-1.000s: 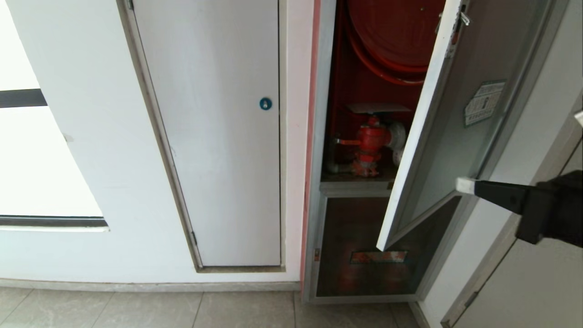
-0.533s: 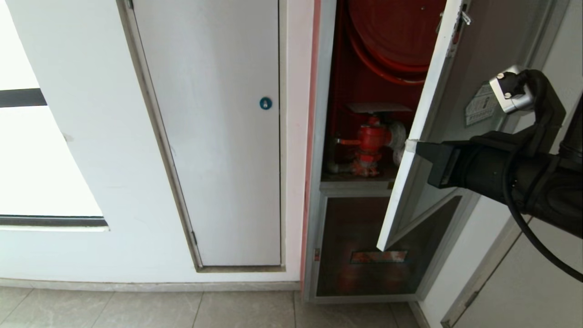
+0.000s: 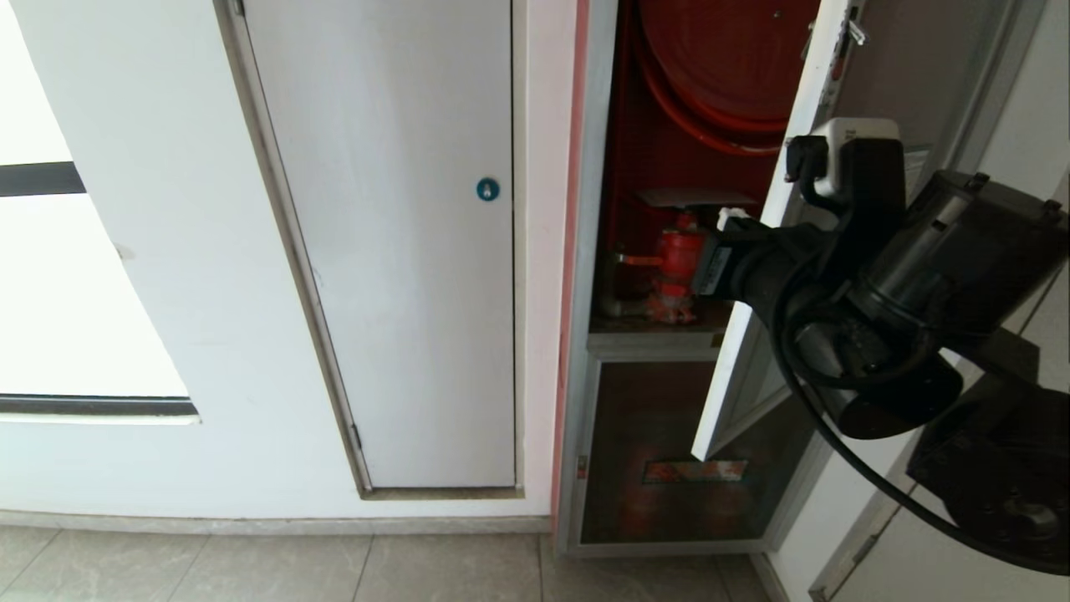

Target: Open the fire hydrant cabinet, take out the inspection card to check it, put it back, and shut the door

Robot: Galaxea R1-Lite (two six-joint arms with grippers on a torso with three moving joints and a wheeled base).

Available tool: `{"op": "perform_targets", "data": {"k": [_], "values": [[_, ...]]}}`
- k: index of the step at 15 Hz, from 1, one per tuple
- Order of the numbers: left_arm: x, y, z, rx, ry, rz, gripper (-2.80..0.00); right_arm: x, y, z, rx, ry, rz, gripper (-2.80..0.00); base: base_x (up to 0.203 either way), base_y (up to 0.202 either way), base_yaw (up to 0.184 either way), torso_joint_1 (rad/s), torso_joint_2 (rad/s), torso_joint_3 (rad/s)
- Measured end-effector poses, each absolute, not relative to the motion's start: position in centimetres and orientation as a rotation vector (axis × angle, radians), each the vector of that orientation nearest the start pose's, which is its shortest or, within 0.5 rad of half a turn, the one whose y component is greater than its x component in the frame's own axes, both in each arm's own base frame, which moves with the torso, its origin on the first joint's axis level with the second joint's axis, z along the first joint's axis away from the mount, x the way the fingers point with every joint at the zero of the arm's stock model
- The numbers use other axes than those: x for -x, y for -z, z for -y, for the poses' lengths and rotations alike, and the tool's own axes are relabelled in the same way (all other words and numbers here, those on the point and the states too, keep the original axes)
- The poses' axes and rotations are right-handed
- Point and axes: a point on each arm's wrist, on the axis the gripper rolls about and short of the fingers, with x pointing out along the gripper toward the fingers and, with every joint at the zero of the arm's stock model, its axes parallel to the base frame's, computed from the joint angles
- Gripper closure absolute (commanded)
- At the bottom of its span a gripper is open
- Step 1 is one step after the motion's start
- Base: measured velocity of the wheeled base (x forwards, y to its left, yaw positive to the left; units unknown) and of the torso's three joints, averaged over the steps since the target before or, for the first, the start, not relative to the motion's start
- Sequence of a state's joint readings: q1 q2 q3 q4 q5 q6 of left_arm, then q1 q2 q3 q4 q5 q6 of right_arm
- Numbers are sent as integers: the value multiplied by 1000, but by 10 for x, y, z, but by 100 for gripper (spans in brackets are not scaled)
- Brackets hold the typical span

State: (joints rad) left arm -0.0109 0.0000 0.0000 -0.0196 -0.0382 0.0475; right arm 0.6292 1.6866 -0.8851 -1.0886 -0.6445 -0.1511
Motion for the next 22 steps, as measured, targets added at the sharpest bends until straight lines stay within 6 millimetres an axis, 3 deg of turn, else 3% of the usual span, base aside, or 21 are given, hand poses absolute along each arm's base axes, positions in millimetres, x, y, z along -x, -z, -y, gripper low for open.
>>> {"op": "perform_targets", "data": {"k": [4,9,18,22], "values": [[23,-77,1,-48,49,21,0,-271,-246,-187,-7,120,285,0,0,0,0,0,0,0],[23,-77,1,-48,48,20,0,-299,-256,-195,-16,203,375,0,0,0,0,0,0,0],[23,-77,1,-48,48,20,0,-335,-269,-175,-69,317,483,0,0,0,0,0,0,0],[23,-77,1,-48,49,20,0,-342,-270,-170,-69,336,495,0,0,0,0,0,0,0]]}}
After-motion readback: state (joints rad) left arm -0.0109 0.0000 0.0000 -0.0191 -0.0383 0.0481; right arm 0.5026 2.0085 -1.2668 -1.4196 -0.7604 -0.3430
